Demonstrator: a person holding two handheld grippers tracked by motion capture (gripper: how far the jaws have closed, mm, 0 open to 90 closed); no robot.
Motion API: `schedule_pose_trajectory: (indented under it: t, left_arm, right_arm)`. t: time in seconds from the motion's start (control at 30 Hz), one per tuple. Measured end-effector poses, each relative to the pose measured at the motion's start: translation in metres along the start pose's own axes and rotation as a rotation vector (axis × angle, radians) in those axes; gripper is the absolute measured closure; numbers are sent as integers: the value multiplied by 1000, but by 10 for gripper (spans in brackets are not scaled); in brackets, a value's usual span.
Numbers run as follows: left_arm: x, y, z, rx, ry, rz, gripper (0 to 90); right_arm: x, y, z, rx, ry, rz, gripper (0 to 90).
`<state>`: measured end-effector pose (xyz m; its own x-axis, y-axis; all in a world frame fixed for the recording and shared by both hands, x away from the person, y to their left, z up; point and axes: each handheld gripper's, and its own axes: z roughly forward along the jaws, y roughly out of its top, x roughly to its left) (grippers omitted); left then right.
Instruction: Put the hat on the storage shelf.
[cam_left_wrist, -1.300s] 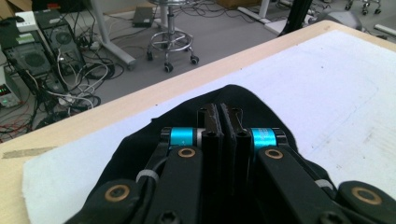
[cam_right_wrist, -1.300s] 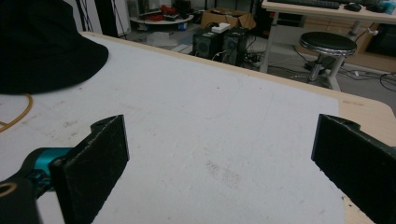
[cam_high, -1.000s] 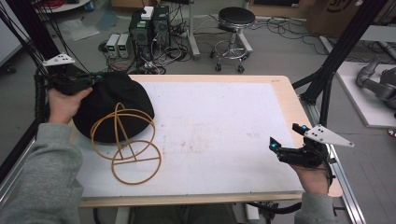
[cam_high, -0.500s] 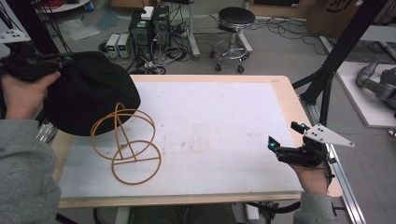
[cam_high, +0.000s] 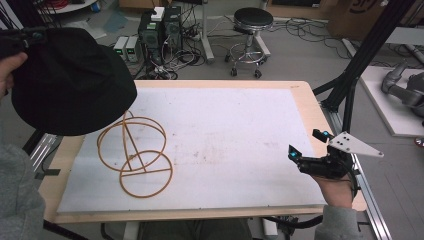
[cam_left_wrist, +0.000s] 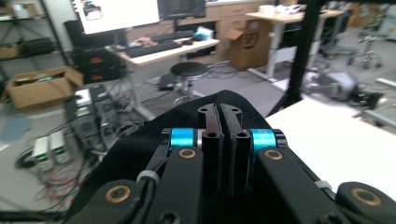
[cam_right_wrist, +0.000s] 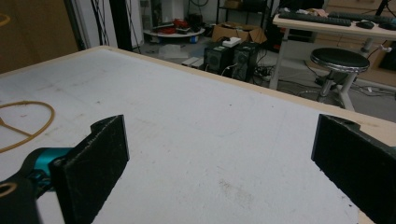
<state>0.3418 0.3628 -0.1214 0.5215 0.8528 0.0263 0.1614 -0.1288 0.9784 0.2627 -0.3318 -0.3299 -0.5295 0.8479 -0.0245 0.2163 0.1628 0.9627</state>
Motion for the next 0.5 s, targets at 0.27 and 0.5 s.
schedule_pose_trajectory:
  t: [0.27, 0.5]
  left_arm:
    - [-22, 24, -19, -59, -91, -19, 869]
    - [-36, 35, -30, -82, -131, -33, 869]
  right_arm:
    - [2, 2, -2, -8, 10, 3, 36]
    - [1, 3, -3, -17, 14, 1, 36]
